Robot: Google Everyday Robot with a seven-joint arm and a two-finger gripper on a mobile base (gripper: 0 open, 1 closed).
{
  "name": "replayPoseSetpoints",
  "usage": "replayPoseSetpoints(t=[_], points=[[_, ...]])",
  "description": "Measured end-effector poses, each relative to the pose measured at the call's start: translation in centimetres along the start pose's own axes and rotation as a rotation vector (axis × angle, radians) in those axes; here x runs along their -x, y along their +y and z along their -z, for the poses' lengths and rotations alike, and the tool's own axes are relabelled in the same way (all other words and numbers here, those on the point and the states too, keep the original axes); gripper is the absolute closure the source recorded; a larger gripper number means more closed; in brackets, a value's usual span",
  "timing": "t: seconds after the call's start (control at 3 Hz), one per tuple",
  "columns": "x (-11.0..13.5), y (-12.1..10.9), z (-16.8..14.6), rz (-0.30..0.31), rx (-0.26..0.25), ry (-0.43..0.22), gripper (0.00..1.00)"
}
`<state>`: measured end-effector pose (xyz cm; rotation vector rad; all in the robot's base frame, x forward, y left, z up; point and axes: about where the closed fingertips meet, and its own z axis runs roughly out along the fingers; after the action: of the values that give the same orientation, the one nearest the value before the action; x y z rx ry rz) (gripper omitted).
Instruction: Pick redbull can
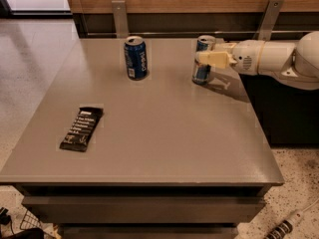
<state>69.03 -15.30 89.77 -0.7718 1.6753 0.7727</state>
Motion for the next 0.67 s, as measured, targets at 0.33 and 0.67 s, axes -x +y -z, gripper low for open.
replayPoseSetpoints(t=[0.33,0.67], points=[[0.01,0.13,-0.23,0.000,0.004,0.000,1.00],[0.01,0.17,-0.31,0.000,0.006,0.000,1.00]])
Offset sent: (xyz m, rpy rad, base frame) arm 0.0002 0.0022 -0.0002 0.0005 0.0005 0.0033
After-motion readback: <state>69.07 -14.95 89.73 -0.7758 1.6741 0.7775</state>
